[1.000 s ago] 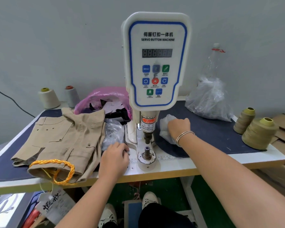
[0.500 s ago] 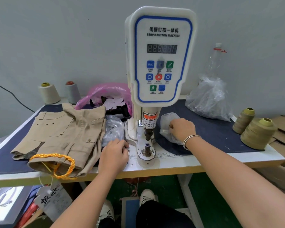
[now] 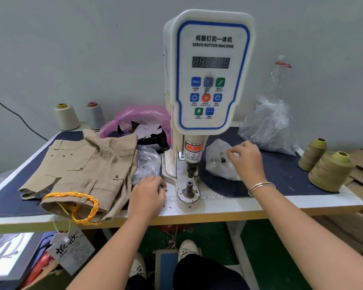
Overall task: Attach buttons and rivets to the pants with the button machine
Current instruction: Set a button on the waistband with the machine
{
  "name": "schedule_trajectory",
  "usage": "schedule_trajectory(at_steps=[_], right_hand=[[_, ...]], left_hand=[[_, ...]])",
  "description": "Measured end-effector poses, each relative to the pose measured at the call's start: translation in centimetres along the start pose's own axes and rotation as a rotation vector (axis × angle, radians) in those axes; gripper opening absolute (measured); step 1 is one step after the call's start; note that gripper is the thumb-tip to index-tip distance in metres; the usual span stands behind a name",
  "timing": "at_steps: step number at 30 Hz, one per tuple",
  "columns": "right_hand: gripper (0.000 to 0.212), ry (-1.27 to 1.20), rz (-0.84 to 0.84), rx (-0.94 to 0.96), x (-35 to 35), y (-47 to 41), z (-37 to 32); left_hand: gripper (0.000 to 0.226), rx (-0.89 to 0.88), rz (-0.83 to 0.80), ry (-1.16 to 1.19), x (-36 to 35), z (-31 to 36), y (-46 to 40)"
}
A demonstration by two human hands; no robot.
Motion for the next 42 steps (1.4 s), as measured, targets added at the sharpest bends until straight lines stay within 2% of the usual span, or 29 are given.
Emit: schedule_trajectory(at_steps=[2, 3, 7, 10, 16, 20, 24, 42], right_hand=[[0.011, -0.24, 0.035, -0.176, 1.1, 1.8, -0.4], [0.012, -0.357, -0.031, -0.299, 0.5, 3.2, -0.8], [0.012, -0.807, -0.493, -0.774, -4.3, 9.8, -3.2], [0.015, -0.994, -0.583, -0.913, -5.4, 11.6, -4.5], [0.022, -1.102, -0.62, -1.038, -6.0, 12.8, -5.7], [0.015, -1.249, -0.63, -1.116, -6.3, 13.3, -6.4], [0.02, -1.368, -0.623, -1.173, -6.3, 13.6, -6.5], [0.014, -1.396, -0.554, -1.209, -6.0, 13.7, -7.3]], left_hand=[[0.014, 0.001, -0.004, 0.001, -0.1, 0.0, 0.0], [0.014, 0.0, -0.005, 0.002, -0.1, 0.0, 0.0], [0.015, 0.006, -0.01, 0.004, 0.0, -0.1, 0.1], [0.015, 0.0, -0.013, 0.0, 0.0, 0.0, 0.1], [0.015, 0.001, -0.011, -0.007, 0.0, 0.0, 0.1], [0.015, 0.0, -0.007, 0.001, 0.1, 0.1, 0.1], [0.014, 0.0, -0.007, -0.004, 0.1, 0.1, 0.1], [0.016, 0.0, -0.005, -0.007, 0.0, 0.0, 0.1]])
Point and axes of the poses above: each hand's wrist, its own y-axis away from the middle knuckle, its own x-axis out of the back of the hand, z = x × y, the point moved 8 cm from there along -y, towards the middle knuckle, and after that the axes turned 7 degrees about z, right-handed, at the moved point
